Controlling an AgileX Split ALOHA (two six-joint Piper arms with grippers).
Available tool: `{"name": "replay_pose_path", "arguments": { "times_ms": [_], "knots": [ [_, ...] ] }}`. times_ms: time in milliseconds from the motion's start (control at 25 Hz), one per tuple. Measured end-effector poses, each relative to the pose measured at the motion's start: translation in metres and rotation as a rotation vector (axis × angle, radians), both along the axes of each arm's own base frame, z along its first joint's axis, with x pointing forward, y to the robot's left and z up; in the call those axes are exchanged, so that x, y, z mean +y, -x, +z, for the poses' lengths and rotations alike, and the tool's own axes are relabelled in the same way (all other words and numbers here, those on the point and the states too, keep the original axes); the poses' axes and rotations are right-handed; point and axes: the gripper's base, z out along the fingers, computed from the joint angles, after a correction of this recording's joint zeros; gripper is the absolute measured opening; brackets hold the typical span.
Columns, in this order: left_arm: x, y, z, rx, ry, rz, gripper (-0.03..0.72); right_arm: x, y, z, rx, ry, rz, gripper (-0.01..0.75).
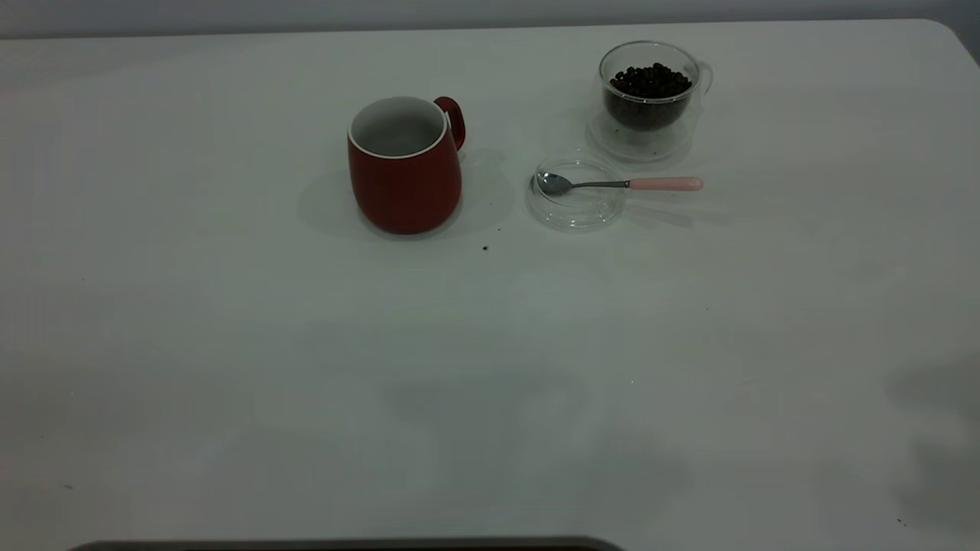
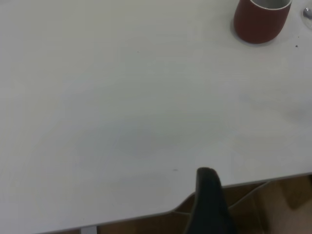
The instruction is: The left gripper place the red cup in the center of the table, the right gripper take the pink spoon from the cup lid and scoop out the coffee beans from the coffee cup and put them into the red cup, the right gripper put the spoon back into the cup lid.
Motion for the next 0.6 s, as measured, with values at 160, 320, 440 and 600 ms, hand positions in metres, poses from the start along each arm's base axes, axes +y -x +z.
{"name": "replay_pose_path", "arguments": {
  "times_ms": [160, 320, 440, 600],
  "knots": [
    [0.000, 0.000, 0.000, 0.000, 0.000, 0.000, 0.588, 0.004, 0.046, -0.007, -0.099, 0.005, -0.016, 0.591],
    [0.000, 0.000, 0.000, 0.000, 0.000, 0.000, 0.588, 0.006, 0.086, -0.011, -0.213, 0.017, -0.036, 0.591],
    [0.000, 0.000, 0.000, 0.000, 0.000, 0.000, 0.588, 0.008, 0.109, -0.016, -0.273, 0.042, -0.022, 0.591],
    [0.000, 0.000, 0.000, 0.000, 0.000, 0.000, 0.588, 0.005, 0.133, -0.026, -0.322, 0.087, -0.014, 0.591]
  ]
}}
